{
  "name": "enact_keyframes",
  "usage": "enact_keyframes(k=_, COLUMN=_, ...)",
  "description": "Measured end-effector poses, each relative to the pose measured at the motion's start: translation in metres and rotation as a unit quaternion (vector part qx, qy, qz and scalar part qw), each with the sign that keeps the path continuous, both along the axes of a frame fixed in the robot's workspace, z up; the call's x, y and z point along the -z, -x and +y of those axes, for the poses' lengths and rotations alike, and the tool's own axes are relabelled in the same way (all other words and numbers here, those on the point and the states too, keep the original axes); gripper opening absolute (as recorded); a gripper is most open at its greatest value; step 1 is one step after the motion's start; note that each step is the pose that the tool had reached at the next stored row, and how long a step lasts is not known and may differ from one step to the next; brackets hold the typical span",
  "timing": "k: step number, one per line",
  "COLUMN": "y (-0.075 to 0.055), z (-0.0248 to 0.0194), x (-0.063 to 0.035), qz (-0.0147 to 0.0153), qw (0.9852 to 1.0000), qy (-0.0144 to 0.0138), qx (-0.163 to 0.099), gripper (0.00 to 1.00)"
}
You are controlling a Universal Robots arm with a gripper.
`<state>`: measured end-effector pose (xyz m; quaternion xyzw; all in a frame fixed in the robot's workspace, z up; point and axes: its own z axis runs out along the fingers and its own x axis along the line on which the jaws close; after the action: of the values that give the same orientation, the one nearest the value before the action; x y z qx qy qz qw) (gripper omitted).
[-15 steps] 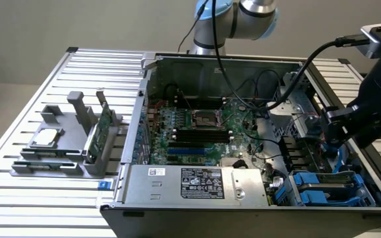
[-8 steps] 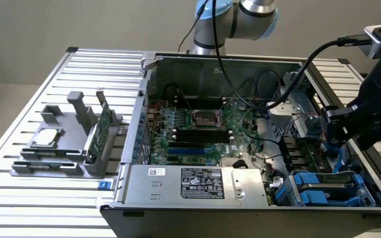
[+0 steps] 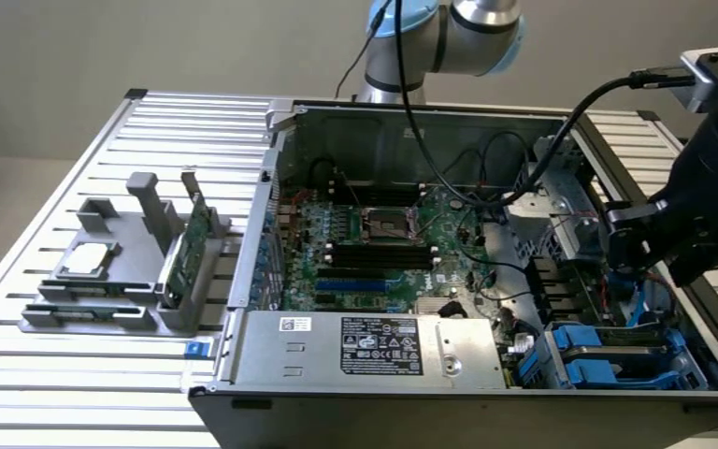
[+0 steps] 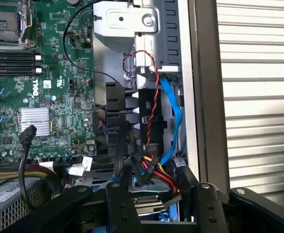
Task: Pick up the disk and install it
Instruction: 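Insert the first disk wire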
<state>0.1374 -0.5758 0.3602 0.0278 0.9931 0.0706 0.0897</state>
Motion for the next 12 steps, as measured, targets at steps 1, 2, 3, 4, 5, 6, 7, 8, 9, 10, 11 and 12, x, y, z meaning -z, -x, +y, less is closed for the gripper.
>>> enact_keyframes(k=1, y=0.000, z=-0.0006, x=-0.0015, qz=0.0001, qw=1.0000, qy=0.0001, qx=0.000, gripper=0.52)
enact_keyframes(k=2, y=0.000, z=-0.0018, x=-0.0035, qz=0.0001, qw=1.0000, qy=0.0001, qx=0.001, gripper=0.52)
enact_keyframes(k=3, y=0.000, z=-0.0034, x=-0.0055, qz=0.0004, qw=1.0000, qy=0.0001, qx=0.002, gripper=0.52)
enact_keyframes(k=4, y=0.000, z=-0.0049, x=-0.0075, qz=0.0009, qw=1.0000, qy=0.0000, qx=0.003, gripper=0.52)
enact_keyframes(k=5, y=0.000, z=-0.0063, x=-0.0092, qz=0.0014, qw=1.0000, qy=0.0000, qx=0.004, gripper=0.52)
enact_keyframes(k=6, y=0.000, z=-0.0078, x=-0.0106, qz=0.0020, qw=1.0000, qy=0.0000, qx=0.006, gripper=0.52)
enact_keyframes(k=7, y=0.000, z=-0.0094, x=-0.0112, qz=0.0023, qw=1.0000, qy=0.0001, qx=0.008, gripper=0.52)
enact_keyframes(k=8, y=0.000, z=-0.0114, x=-0.0112, qz=0.0024, qw=1.0000, qy=0.0001, qx=0.009, gripper=0.52)
enact_keyframes(k=9, y=0.000, z=-0.0137, x=-0.0113, qz=0.0025, qw=0.9999, qy=0.0001, qx=0.011, gripper=0.52)
enact_keyframes(k=10, y=0.000, z=-0.0157, x=-0.0112, qz=0.0025, qw=0.9999, qy=0.0000, qx=0.013, gripper=0.52)
enact_keyframes(k=11, y=0.000, z=-0.0177, x=-0.0112, qz=0.0025, qw=0.9999, qy=0.0000, qx=0.015, gripper=0.52)
enact_keyframes(k=12, y=0.000, z=-0.0196, x=-0.0112, qz=0.0025, qw=0.9999, qy=0.0000, qx=0.016, gripper=0.52)
